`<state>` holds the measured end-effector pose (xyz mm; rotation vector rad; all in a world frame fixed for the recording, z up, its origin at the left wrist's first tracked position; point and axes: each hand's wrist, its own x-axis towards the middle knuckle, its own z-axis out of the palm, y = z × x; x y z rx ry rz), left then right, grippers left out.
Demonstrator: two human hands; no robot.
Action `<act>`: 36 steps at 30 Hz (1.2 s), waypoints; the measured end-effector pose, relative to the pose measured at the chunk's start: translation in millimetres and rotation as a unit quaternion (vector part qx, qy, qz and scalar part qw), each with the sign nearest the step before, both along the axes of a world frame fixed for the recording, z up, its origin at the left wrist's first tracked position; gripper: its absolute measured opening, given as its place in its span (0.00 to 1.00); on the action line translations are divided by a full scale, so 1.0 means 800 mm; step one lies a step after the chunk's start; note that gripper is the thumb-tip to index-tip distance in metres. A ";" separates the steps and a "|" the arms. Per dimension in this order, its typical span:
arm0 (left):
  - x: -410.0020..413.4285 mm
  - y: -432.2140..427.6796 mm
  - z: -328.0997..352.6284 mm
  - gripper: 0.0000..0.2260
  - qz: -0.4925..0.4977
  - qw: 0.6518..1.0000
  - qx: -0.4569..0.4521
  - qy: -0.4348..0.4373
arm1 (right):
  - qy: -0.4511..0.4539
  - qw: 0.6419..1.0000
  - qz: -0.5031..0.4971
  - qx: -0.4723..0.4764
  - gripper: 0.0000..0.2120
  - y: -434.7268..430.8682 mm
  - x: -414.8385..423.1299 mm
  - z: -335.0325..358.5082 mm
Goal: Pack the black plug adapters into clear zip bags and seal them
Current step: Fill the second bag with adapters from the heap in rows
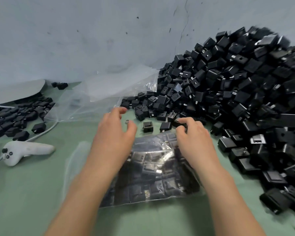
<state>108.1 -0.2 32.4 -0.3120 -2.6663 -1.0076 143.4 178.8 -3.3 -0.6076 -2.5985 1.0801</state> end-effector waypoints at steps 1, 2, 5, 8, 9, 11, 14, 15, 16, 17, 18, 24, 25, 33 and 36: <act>-0.013 0.018 -0.002 0.19 -0.025 0.999 -0.041 -0.023 | 0.003 1.000 0.000 -0.004 0.18 0.003 0.000 -0.001; -0.026 0.036 -0.004 0.22 -0.044 0.995 -0.075 -0.047 | 0.007 1.000 0.000 -0.008 0.18 0.007 -0.001 -0.002; -0.062 0.080 -0.013 0.32 -0.069 0.975 -0.143 -0.152 | 0.012 1.000 -0.008 -0.020 0.18 0.019 -0.002 -0.004; -0.086 0.112 -0.020 0.45 -0.063 0.940 -0.208 -0.263 | 0.013 0.999 -0.023 -0.035 0.18 0.032 -0.003 -0.002; -0.092 0.122 -0.020 0.48 -0.062 0.930 -0.232 -0.279 | 0.016 0.999 -0.030 -0.042 0.19 0.036 -0.003 -0.002; -0.099 0.140 -0.021 0.50 -0.064 0.924 -0.253 -0.279 | 0.021 0.997 -0.046 -0.054 0.19 0.044 -0.004 0.000; -0.098 0.169 -0.027 0.48 -0.074 0.933 -0.242 -0.254 | 0.026 0.994 -0.068 -0.076 0.19 0.054 -0.004 0.001; -0.095 0.178 -0.030 0.47 -0.083 0.934 -0.244 -0.249 | 0.028 0.993 -0.074 -0.085 0.19 0.057 -0.005 0.001; -0.092 0.187 -0.034 0.45 -0.095 0.932 -0.252 -0.243 | 0.029 0.992 -0.078 -0.095 0.19 0.058 -0.005 0.001; -0.089 0.195 -0.038 0.42 -0.107 0.928 -0.266 -0.238 | 0.031 0.990 -0.082 -0.107 0.19 0.059 -0.005 0.001; -0.087 0.202 -0.041 0.41 -0.116 0.923 -0.282 -0.233 | 0.036 0.988 -0.086 -0.119 0.19 0.060 -0.006 0.001; -0.088 0.218 -0.047 0.36 -0.124 0.933 -0.281 -0.190 | 0.063 0.972 -0.127 -0.185 0.20 0.071 -0.004 0.000; -0.089 0.217 -0.049 0.36 -0.126 0.936 -0.271 -0.186 | 0.061 0.970 -0.128 -0.195 0.21 0.073 -0.004 0.000; -0.103 0.215 -0.063 0.26 -0.084 0.955 -0.264 -0.108 | 0.050 0.971 -0.126 -0.196 0.21 0.071 -0.002 0.004; -0.111 0.220 -0.064 0.23 -0.056 0.957 -0.268 -0.094 | 0.056 0.973 -0.122 -0.188 0.20 0.069 -0.004 0.004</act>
